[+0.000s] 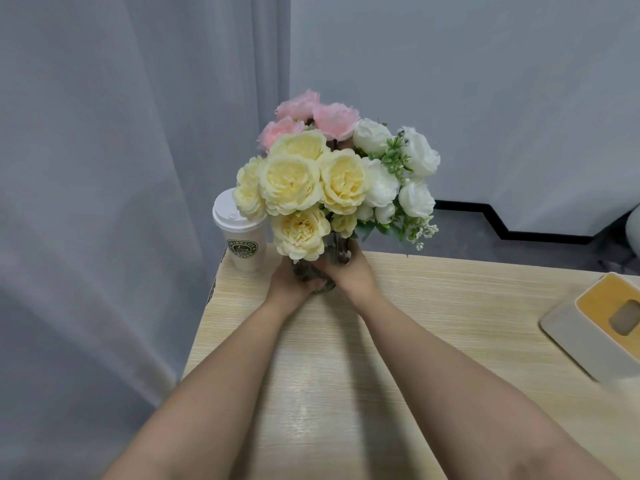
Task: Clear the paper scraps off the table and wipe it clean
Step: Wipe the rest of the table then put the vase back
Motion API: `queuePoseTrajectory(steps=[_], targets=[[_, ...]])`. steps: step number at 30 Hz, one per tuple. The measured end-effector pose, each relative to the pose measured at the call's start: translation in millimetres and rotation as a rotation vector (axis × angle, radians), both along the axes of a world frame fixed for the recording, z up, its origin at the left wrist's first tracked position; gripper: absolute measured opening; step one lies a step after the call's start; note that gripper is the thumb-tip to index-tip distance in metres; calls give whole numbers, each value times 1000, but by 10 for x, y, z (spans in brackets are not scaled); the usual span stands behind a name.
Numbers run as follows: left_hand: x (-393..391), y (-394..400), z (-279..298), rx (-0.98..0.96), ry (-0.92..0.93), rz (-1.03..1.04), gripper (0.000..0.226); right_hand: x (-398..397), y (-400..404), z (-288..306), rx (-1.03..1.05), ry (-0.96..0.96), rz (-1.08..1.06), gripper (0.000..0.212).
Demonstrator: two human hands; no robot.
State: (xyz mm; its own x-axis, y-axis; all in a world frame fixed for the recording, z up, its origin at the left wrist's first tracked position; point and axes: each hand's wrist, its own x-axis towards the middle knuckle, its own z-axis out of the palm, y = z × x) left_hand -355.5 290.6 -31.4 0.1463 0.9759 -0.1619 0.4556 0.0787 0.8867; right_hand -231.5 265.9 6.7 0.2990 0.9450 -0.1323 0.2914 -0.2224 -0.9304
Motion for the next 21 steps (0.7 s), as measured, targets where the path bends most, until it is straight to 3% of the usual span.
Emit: queuePoseTrajectory(steps=[4,8,11,14,18,21], targets=[[5,-97,98,-38,4,-1,62,80,-109,26,-8,7,45,76],[40,-313,260,-17,27,23,74,233,-324,51,-103,-84,56,95],[96,-460,375,-53,52,70,73,403,-547,98,-122,-132,63,94],[206,-619,408,-81,53,95,55,648,-806,172,-135,-131,60,89],[577,-894,435,-181,27,114,67,1151,-1131,267,-165,-158,-1,84],[1054,-1089,505,-196,28,81,63,1636,-1363,376,-152,-177,-62,79]])
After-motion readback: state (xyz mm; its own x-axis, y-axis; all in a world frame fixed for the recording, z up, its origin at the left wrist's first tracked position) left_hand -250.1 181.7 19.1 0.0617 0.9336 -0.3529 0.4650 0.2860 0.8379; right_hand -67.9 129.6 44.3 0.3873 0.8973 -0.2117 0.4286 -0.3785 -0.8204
